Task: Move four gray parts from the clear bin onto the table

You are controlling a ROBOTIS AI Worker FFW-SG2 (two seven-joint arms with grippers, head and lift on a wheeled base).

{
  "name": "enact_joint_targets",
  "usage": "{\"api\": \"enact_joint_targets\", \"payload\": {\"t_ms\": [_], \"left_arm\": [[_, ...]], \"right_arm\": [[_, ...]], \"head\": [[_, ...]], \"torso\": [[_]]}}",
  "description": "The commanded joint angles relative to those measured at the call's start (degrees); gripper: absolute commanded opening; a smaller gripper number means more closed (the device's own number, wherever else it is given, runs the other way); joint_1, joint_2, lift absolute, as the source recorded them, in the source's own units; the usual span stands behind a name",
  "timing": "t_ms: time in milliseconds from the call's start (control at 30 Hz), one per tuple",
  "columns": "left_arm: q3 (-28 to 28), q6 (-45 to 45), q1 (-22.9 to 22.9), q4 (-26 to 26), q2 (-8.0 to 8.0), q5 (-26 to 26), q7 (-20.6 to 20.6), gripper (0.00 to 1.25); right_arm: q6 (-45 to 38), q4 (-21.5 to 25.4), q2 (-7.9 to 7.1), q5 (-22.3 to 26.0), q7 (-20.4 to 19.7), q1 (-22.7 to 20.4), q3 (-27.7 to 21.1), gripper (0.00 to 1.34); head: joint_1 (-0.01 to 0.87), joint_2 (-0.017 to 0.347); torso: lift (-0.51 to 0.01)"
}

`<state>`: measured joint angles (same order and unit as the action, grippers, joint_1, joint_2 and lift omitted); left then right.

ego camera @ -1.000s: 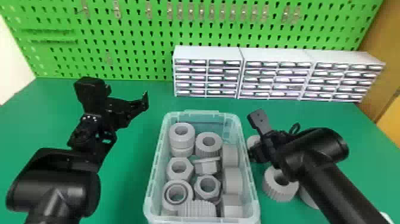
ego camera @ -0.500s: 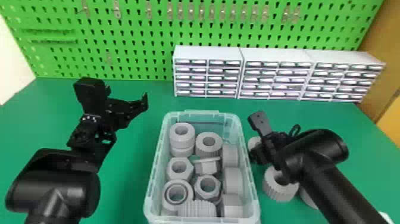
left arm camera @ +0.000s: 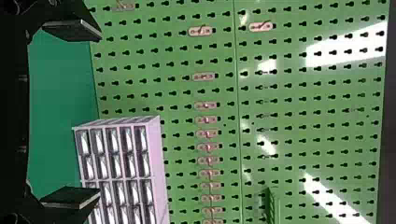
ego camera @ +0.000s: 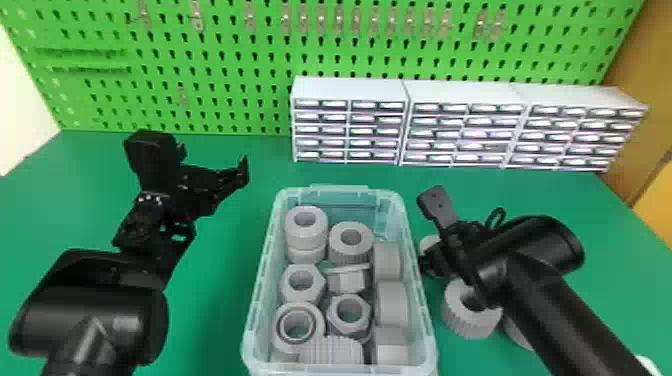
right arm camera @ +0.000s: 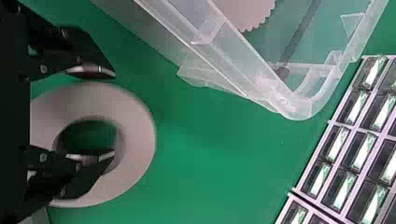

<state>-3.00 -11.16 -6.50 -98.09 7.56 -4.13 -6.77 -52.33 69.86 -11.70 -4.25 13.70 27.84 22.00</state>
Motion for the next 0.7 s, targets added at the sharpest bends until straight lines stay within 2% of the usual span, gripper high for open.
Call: {"api": "enact_joint_targets", "payload": {"t_ms": [0,667], "left_arm": [[0.01,0.0,0.0,0.0,0.0,0.0,0.0,1.14],[0.1,0.0,0.0,0.0,0.0,0.0,0.0,1.14]], "right_arm": [[-0.05,0.01,0.1,0.12,0.01,-0.06,-0.46,0.81],[-1.37,0.63,0.01,-1.99,0.01,0.29,-0.02,0.81]], "head": [[0.686,0.026],[0.686,0.026]], "torso": [[-0.05],[-0.05]]}}
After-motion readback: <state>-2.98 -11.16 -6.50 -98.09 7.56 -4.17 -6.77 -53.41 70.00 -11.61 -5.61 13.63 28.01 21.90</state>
